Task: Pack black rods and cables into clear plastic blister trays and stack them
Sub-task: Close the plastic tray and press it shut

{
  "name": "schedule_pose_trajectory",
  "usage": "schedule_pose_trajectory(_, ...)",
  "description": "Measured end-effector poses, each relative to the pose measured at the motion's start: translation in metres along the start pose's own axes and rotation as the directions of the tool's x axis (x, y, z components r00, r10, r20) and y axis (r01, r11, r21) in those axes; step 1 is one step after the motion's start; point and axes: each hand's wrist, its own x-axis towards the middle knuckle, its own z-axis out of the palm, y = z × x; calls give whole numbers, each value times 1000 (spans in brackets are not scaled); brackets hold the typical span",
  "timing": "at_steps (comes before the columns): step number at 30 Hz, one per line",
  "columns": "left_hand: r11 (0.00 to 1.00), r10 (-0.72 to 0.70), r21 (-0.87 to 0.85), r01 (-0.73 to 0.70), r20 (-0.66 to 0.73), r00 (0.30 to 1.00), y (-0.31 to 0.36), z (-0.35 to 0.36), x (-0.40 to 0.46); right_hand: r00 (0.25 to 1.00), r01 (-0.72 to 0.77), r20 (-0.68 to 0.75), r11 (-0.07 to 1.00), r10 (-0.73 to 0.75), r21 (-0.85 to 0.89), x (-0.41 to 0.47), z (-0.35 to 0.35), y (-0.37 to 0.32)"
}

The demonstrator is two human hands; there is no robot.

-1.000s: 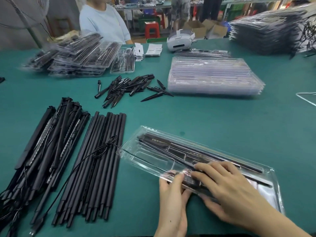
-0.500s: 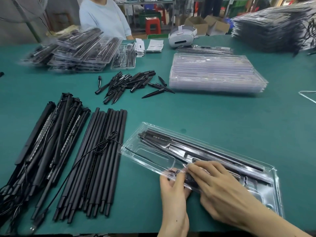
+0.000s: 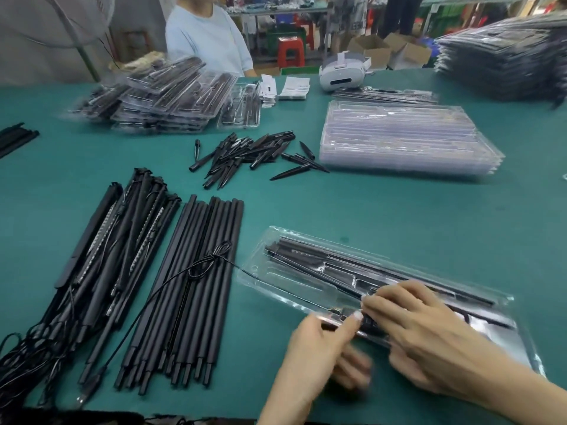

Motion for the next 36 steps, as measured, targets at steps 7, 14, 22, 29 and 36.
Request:
schedule_pose_trajectory(7,499,667,803,-327,-115,736,13,-28,-8,991,83,107,996,-85,30,-8,-3,19)
schedule_pose_trajectory(14,296,557,825,-482,261,789,14,-22,52,966,-129,257,929,38,347,4,-6,36)
schedule_pose_trajectory(22,371,623,836,-404,98,776,14,-13,64,685,-725,457,589,567,356,35,14,45)
schedule_pose_trajectory(29,303,606,870,-389,139,783,15,-16,70,585,-798,567,537,580,275,42,19,39)
schedule_pose_trajectory(36,319,500,812,-489,294,815,37,-5,83,518,-788,667,603,535,128,56,17,40)
